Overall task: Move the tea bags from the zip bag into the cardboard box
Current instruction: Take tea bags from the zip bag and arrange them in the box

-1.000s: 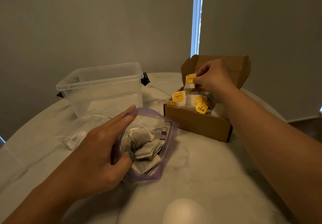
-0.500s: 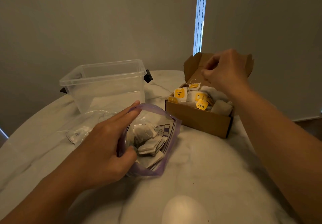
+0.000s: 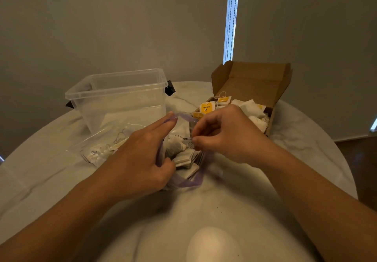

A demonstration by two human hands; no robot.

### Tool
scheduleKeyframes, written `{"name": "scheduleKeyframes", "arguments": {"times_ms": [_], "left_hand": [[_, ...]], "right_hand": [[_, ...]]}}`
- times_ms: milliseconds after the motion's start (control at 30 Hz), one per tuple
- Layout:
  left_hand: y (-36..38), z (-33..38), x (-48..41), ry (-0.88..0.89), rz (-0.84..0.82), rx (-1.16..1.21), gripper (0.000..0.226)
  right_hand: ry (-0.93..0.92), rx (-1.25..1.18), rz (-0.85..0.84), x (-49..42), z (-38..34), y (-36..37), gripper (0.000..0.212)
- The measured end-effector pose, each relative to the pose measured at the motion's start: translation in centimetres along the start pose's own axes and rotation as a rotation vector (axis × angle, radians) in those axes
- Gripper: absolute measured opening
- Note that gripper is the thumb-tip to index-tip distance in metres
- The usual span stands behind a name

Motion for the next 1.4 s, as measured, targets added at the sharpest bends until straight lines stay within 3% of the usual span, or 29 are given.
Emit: {"name": "scheduleKeyframes", "arguments": {"times_ms": [233, 400, 767, 1167, 1400], "left_hand": [[0.2, -0.1, 1.0, 0.017, 0.025, 0.053, 0.080], [0.3, 0.2, 1.1, 0.019, 0.009, 0.062, 0.081], [0.6, -0.2, 1.0, 0.025, 0.006, 0.020, 0.080], [0.3, -0.3, 1.1, 0.082, 0.062, 0.035, 0.079], [0.4, -0.6, 1.1, 0.063, 0.068, 0.039, 0.080]], "right_hand": [[-0.177, 0.601, -0.175, -1.1, 0.8, 2.6, 0.042], [-0.171, 0.742, -0.321, -1.4, 1.2, 3.6, 0.049], [-0.249, 0.704, -0.352, -1.6, 1.3, 4.4, 0.028], [-0.267, 0.379, -0.102, -0.2, -0.4, 0.9, 0.013], [-0.189, 0.279, -0.107, -0.2, 0.2, 0.0, 0.017]]}}
Point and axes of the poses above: each hand's wrist, its own x-axis away from the middle knuckle, its own y-axis out of the palm, z = x × y, the point moved 6 cm from there along -x, towards the middle knuckle, and after that the axes turned 6 degrees about -y, right-handed, at the moved point
